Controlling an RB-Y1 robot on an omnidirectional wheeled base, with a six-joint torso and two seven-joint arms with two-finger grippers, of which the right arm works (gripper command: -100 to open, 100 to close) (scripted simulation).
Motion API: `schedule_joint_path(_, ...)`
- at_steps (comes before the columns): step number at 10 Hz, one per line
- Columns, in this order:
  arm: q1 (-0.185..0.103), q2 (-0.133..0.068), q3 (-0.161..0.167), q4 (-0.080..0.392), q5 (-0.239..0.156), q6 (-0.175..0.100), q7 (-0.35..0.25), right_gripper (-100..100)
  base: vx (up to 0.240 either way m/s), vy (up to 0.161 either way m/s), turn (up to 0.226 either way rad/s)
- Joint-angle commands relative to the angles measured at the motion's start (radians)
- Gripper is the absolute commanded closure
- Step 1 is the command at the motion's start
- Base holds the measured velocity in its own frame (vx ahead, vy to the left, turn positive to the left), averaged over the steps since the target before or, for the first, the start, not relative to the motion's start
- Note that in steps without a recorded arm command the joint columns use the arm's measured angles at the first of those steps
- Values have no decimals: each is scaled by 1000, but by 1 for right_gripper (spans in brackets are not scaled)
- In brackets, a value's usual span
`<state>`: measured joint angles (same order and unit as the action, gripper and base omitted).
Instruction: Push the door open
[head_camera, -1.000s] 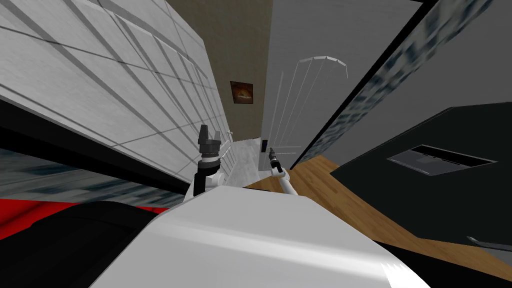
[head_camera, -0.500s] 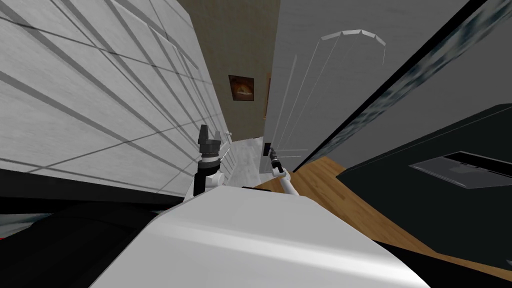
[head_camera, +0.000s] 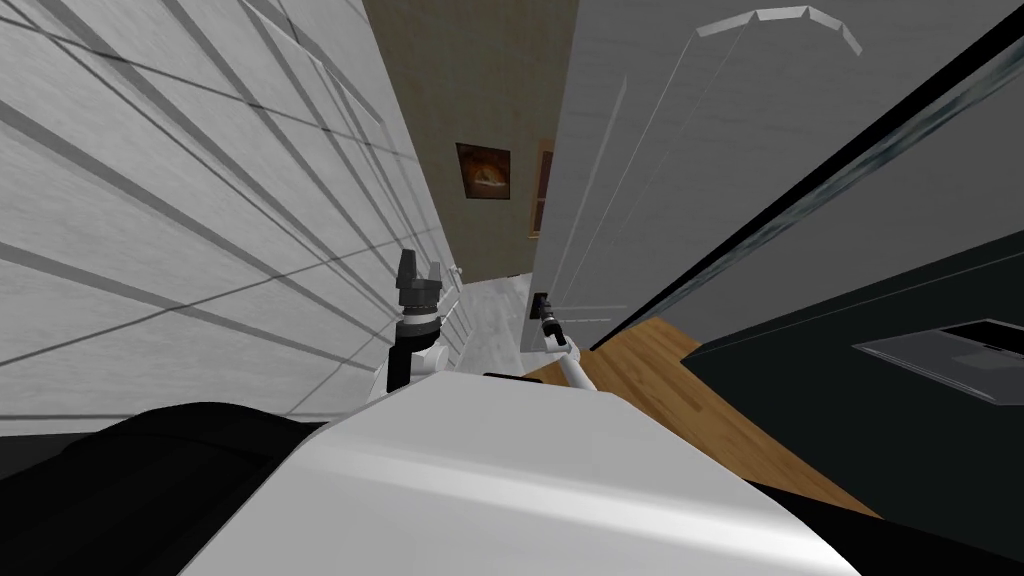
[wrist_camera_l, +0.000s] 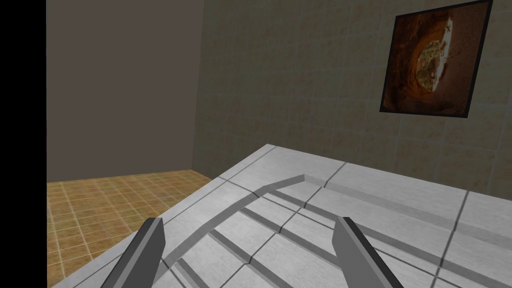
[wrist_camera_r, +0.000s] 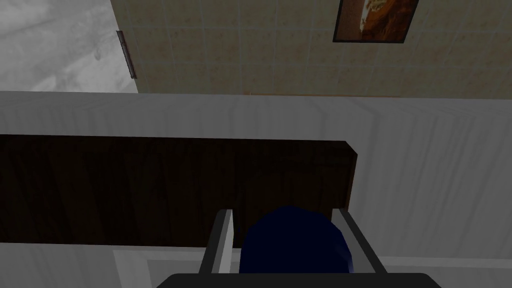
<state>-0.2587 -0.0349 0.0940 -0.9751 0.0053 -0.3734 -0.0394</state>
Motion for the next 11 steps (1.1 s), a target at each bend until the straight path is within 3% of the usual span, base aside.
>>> schedule_joint_path(1, 1, 0, 0, 1, 0, 1, 0, 100, -27, -12, 8)
schedule_joint_path(5, 1, 0, 0, 1, 0, 1, 0, 100, -13, -4, 1)
schedule_joint_path(11, 15, -26, 24, -13, 23, 9, -19, 100, 154, 16, -125)
